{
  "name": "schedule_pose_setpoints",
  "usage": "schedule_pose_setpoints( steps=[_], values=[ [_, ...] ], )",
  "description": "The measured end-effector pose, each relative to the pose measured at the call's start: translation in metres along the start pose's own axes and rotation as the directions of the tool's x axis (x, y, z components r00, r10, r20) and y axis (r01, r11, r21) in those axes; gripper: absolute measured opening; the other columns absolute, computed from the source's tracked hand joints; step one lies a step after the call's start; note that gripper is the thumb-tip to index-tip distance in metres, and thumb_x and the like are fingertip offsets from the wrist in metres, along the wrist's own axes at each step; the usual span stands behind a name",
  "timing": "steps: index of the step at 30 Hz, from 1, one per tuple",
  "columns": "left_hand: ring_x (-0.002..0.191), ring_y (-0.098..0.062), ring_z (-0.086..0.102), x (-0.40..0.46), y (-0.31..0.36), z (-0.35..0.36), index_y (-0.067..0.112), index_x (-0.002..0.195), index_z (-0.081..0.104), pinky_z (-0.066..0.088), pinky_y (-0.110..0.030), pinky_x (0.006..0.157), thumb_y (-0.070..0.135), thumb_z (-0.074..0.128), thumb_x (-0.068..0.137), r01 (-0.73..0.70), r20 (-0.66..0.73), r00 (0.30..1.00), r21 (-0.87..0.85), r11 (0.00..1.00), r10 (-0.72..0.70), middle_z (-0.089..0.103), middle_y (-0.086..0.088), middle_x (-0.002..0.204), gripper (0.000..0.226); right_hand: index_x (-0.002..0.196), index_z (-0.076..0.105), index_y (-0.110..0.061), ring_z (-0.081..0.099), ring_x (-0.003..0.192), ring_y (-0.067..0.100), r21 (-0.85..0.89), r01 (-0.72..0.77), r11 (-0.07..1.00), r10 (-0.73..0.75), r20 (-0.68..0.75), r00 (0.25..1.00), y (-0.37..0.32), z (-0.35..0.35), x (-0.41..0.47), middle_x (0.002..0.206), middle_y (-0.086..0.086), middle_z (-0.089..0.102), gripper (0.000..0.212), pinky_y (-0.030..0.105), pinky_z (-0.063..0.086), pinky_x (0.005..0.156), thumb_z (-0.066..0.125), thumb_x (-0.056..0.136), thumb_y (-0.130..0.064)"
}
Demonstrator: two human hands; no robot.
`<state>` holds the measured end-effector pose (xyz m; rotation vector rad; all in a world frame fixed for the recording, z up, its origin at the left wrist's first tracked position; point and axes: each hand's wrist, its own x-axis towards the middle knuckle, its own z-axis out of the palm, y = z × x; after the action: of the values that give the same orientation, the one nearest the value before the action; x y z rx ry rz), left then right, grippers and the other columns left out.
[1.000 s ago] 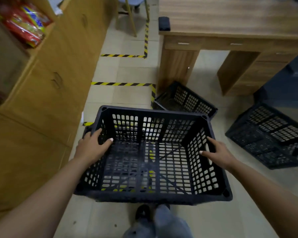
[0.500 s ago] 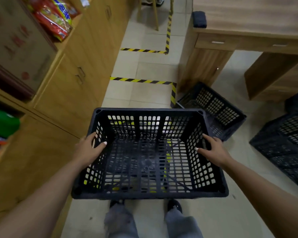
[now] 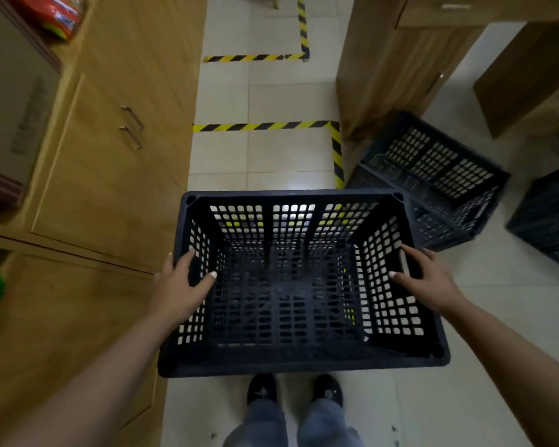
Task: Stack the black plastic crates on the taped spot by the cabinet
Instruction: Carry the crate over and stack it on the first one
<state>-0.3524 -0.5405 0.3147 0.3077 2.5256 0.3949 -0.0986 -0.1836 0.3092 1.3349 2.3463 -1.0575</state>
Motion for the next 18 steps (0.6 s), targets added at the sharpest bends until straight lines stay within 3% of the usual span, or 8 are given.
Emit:
schedule_pose_setpoints(
  steps=[5, 8, 11, 14, 16, 18],
  values=[
    [0.143, -0.038, 0.02, 0.028, -0.031, 0.023, 0.035, 0.151, 0.019, 0.032, -0.049, 0.109, 0.042, 0.058, 0.09, 0.009, 0.092, 0.996, 0.013, 1.0, -0.01, 0.01, -0.009, 0.16, 0.072, 0.144, 0.038, -0.026, 0.033, 0.137, 0.029, 0.055, 0.037, 0.998, -0.036, -0.019, 0.999, 0.01, 0.038, 0.011, 0.152, 0.01, 0.024, 0.065, 0.039, 0.032, 0.107, 0.067, 0.087, -0.027],
    [0.143, -0.034, 0.019, 0.032, -0.043, 0.035, 0.03, 0.151, 0.021, 0.032, -0.048, 0.11, 0.036, 0.06, 0.089, 0.021, 0.076, 0.997, -0.009, 1.0, -0.02, 0.01, -0.007, 0.159, 0.073, 0.145, 0.035, -0.029, 0.034, 0.137, 0.027, 0.063, 0.041, 0.997, -0.039, -0.046, 0.998, 0.025, 0.053, 0.012, 0.153, 0.006, 0.022, 0.068, 0.042, 0.033, 0.108, 0.068, 0.086, -0.024],
    [0.143, -0.033, 0.014, 0.03, -0.046, 0.046, 0.025, 0.152, 0.02, 0.028, -0.047, 0.11, 0.037, 0.06, 0.089, 0.023, 0.017, 1.0, 0.008, 1.0, -0.023, 0.008, -0.007, 0.16, 0.076, 0.148, 0.026, -0.033, 0.039, 0.134, 0.026, 0.068, 0.072, 0.995, -0.063, -0.124, 0.99, 0.033, 0.061, 0.009, 0.149, 0.007, 0.034, 0.08, 0.045, 0.035, 0.107, 0.07, 0.083, -0.017],
    [0.142, -0.037, 0.014, 0.029, -0.046, 0.053, 0.024, 0.153, 0.011, 0.026, -0.048, 0.111, 0.037, 0.06, 0.089, 0.023, -0.028, 0.999, 0.012, 1.0, -0.023, 0.006, -0.007, 0.161, 0.082, 0.148, 0.022, -0.03, 0.047, 0.129, 0.028, 0.142, -0.015, 0.99, 0.041, -0.182, 0.982, 0.035, 0.067, -0.001, 0.145, 0.007, 0.044, 0.079, 0.047, 0.042, 0.102, 0.068, 0.084, -0.02],
    [0.143, -0.04, 0.012, 0.025, -0.05, 0.059, 0.03, 0.153, 0.005, 0.028, -0.052, 0.109, 0.039, 0.06, 0.089, 0.038, -0.01, 0.999, -0.039, 0.999, -0.039, -0.002, -0.004, 0.161, 0.085, 0.143, 0.025, -0.033, 0.053, 0.122, 0.029, 0.15, -0.041, 0.988, 0.068, -0.177, 0.982, 0.037, 0.074, -0.01, 0.139, 0.005, 0.052, 0.076, 0.048, 0.046, 0.095, 0.068, 0.082, -0.026],
    [0.144, -0.042, 0.01, 0.018, -0.053, 0.066, 0.038, 0.152, -0.001, 0.037, -0.056, 0.104, 0.05, 0.057, 0.088, 0.049, 0.027, 0.998, -0.056, 0.997, -0.048, -0.013, 0.0, 0.161, 0.088, 0.147, 0.017, -0.033, 0.052, 0.122, 0.03, 0.105, -0.07, 0.992, 0.088, -0.174, 0.981, 0.043, 0.083, -0.016, 0.14, 0.005, 0.05, 0.085, 0.049, 0.048, 0.093, 0.069, 0.08, -0.03]
  ],
)
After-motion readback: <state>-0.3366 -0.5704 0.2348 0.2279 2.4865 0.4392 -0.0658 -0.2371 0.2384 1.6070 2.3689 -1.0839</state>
